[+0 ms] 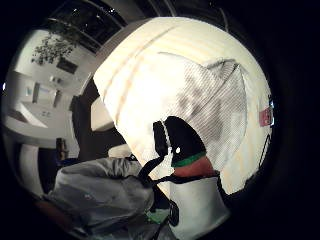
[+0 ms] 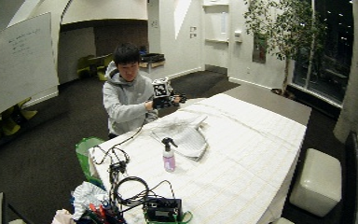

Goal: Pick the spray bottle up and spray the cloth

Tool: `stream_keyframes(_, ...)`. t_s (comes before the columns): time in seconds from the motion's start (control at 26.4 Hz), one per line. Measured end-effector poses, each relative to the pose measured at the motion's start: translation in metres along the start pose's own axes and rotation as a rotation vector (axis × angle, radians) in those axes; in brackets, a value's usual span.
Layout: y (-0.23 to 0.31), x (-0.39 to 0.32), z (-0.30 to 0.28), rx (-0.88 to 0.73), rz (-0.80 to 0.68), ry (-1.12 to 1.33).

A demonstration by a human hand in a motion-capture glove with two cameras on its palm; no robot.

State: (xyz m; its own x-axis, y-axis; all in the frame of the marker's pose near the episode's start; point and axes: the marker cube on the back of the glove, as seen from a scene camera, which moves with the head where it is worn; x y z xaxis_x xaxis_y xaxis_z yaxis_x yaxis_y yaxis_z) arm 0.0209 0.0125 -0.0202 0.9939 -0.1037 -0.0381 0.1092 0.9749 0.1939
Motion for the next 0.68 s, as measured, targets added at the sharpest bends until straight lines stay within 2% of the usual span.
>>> stream_keyframes(0.23,0.033,-0.012,0.005,0.166,-0.017,0.072)
stream_keyframes(0.42,0.058,0.020,0.002,0.251,0.023,0.080)
stream_keyframes(0.68,0.081,0.078,-0.002,0.329,0.151,0.050)
